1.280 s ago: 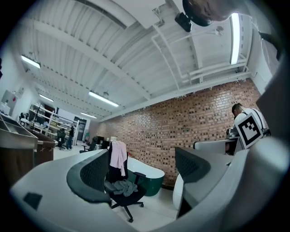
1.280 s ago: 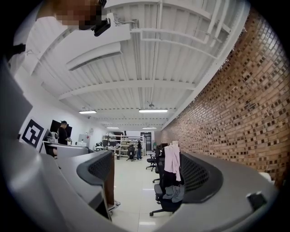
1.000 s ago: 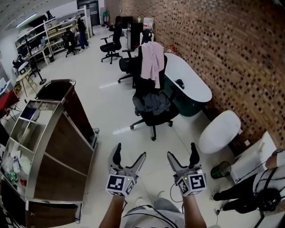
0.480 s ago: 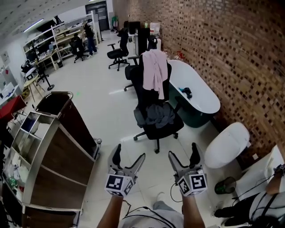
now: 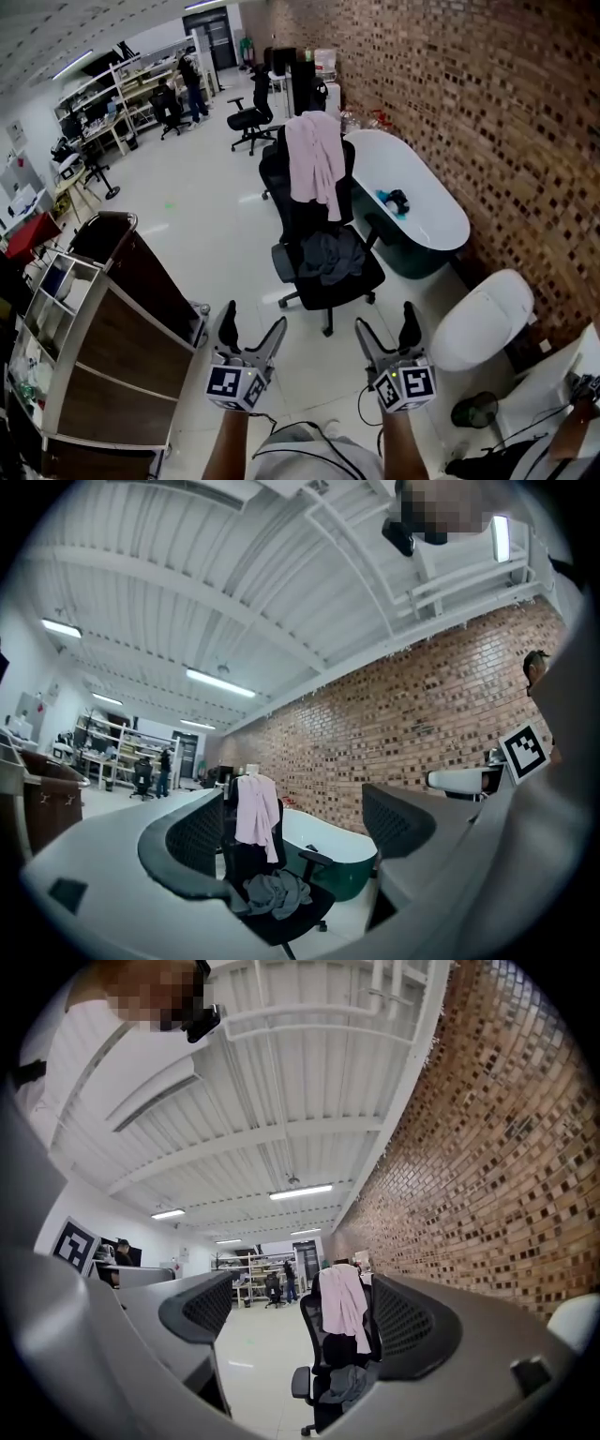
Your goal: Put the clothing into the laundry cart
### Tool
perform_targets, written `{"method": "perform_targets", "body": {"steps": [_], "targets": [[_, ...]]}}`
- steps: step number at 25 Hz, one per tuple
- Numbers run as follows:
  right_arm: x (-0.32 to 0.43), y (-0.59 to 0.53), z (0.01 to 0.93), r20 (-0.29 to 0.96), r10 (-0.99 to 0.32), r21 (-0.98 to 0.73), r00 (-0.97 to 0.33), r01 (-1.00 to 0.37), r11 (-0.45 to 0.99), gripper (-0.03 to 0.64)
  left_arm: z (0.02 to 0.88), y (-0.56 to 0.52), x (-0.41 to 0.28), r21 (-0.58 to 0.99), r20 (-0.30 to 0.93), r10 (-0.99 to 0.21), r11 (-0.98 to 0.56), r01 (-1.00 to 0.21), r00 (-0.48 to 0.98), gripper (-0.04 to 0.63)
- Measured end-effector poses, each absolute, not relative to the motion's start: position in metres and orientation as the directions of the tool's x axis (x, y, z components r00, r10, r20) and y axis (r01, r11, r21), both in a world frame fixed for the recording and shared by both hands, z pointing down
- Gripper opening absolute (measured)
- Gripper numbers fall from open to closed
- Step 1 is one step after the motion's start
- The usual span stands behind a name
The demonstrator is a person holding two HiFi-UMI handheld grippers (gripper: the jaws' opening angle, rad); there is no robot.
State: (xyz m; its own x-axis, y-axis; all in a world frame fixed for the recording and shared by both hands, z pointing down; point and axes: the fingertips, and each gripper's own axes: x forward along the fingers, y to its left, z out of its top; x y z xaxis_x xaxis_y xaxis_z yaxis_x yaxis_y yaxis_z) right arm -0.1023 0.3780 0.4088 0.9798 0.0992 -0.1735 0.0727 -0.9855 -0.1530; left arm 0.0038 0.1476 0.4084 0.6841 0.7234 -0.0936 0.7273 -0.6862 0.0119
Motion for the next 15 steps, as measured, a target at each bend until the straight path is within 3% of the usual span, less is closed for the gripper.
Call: {"method": "perform_targets", "body": {"steps": [7, 15], "targets": [[-0.063, 0.381, 0.439, -0.119, 0.035, -0.198, 0.992, 0.01, -0.98, 0.489, 0.423, 0.165, 0.026, 0.027, -0.018, 0.714, -0.7, 0.714, 0.7, 0.436], [0.02, 0.397, 0.424, -0.103, 0.008, -0.114, 0.995, -0.004, -0.994, 0.488, 0.411, 0.198, 0.109, 0.047, -0.083, 0.724, -0.683, 0.729, 0.685, 0.436]]}}
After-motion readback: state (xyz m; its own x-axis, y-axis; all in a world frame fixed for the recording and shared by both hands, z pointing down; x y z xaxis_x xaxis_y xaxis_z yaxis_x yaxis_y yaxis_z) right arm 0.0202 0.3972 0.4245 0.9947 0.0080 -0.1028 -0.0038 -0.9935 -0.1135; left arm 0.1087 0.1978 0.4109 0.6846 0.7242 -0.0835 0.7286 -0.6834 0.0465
